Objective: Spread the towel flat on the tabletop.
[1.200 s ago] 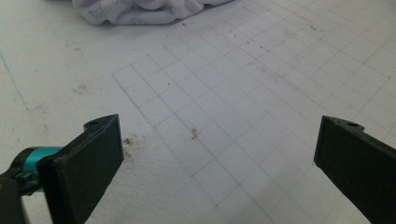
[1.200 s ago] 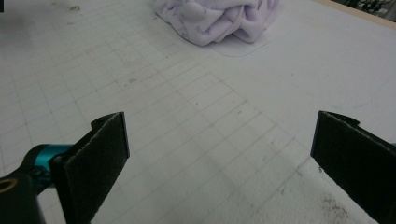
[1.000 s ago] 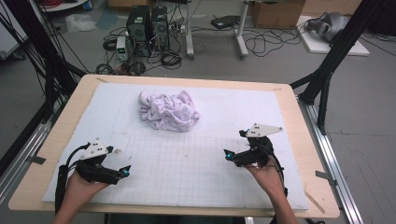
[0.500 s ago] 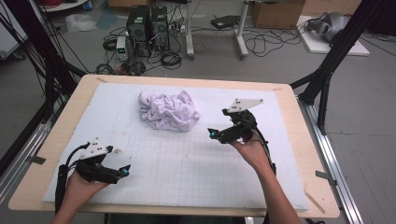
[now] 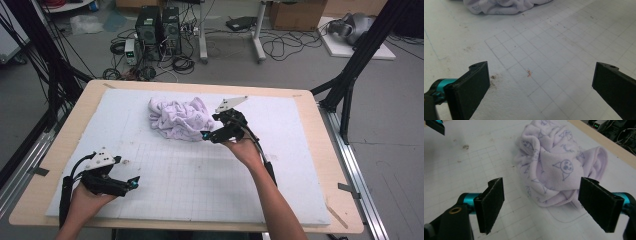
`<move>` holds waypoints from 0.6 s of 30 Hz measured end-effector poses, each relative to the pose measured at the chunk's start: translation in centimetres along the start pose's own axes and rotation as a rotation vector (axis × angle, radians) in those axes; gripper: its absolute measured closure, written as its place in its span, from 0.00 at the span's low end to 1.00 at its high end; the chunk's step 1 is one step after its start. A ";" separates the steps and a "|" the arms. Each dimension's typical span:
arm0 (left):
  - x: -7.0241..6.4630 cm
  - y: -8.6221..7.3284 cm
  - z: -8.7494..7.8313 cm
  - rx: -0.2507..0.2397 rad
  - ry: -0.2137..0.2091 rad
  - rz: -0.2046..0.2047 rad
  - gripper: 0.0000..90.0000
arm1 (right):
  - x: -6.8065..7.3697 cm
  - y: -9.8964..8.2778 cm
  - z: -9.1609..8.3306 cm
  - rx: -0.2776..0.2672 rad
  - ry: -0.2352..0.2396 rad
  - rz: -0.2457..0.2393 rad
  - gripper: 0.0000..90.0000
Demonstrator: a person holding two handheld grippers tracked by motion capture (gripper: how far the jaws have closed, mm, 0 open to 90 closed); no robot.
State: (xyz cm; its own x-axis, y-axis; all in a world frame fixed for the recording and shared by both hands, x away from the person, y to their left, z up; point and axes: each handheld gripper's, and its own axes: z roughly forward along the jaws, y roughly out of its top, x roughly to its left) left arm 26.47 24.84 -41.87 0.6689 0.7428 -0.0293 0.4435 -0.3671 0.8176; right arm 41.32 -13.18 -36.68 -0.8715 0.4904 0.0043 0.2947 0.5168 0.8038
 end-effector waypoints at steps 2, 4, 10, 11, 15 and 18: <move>0.0 0.0 0.0 0.000 0.000 0.000 0.02 | -0.1 -0.1 0.9 0.009 0.003 -0.002 0.29; 0.0 0.0 0.0 0.000 0.002 0.001 0.02 | -0.2 -0.1 1.8 0.020 0.007 0.000 0.32; 0.0 0.0 0.0 -0.002 0.002 -0.001 0.02 | 0.0 -0.2 4.1 0.045 -0.010 -0.041 0.41; 0.0 0.0 0.0 -0.002 0.001 -0.002 0.02 | 0.0 -0.3 4.4 0.051 -0.010 -0.042 0.43; 0.0 0.1 0.1 0.001 -0.001 0.003 0.02 | -0.2 -0.6 5.6 0.067 -0.022 -0.042 0.49; 0.0 0.1 0.1 0.000 -0.002 0.000 0.02 | -0.3 -0.8 6.6 0.086 -0.030 -0.030 0.55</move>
State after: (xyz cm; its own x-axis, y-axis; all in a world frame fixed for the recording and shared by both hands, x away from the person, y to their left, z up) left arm 26.56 24.76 -41.90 0.6701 0.7416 -0.0308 0.4435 -0.3668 0.8178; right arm 43.90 -9.10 -41.30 -0.8687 0.4939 -0.0372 0.3027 0.5888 0.7494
